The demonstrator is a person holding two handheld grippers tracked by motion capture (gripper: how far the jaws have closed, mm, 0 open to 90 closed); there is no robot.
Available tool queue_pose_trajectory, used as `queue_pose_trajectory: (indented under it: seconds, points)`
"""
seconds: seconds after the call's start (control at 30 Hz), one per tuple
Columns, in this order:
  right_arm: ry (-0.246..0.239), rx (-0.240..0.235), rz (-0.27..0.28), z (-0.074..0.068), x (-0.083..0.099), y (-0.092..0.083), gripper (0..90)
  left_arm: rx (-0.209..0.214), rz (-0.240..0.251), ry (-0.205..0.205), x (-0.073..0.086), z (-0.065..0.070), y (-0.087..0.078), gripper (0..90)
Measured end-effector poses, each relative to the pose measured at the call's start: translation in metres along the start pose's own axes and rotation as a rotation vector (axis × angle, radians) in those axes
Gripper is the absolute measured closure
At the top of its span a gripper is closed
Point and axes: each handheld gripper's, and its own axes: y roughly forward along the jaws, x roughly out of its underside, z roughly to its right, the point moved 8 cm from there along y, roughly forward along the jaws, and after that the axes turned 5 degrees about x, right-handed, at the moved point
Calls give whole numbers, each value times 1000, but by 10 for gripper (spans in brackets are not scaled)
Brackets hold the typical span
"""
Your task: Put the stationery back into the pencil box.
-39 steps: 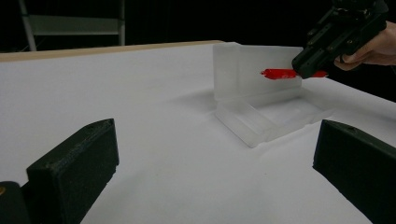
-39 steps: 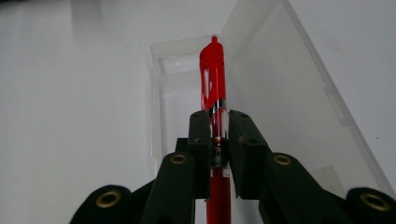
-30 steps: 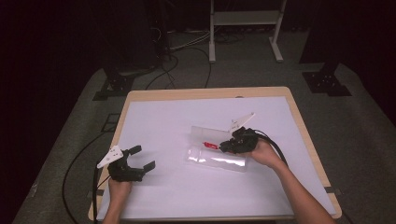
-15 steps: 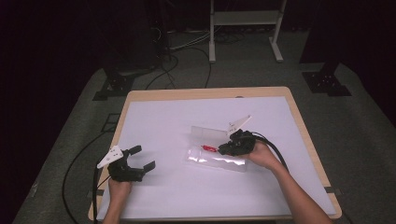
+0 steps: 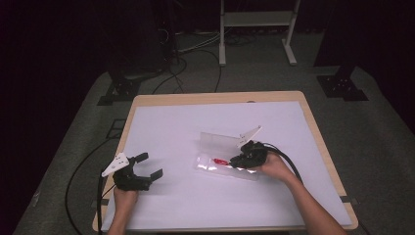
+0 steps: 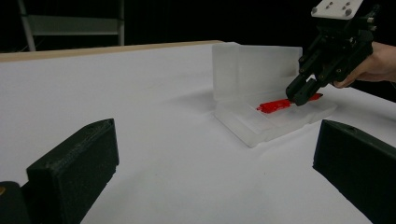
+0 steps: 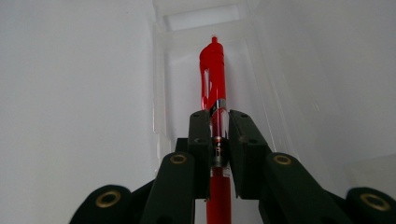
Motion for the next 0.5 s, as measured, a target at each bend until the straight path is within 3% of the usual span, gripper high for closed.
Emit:
queue_pose_trajectory:
  seconds: [0.5]
  points:
    - [23, -12, -9, -2, 7, 7, 786, 1, 0, -1, 0, 0, 0, 0]
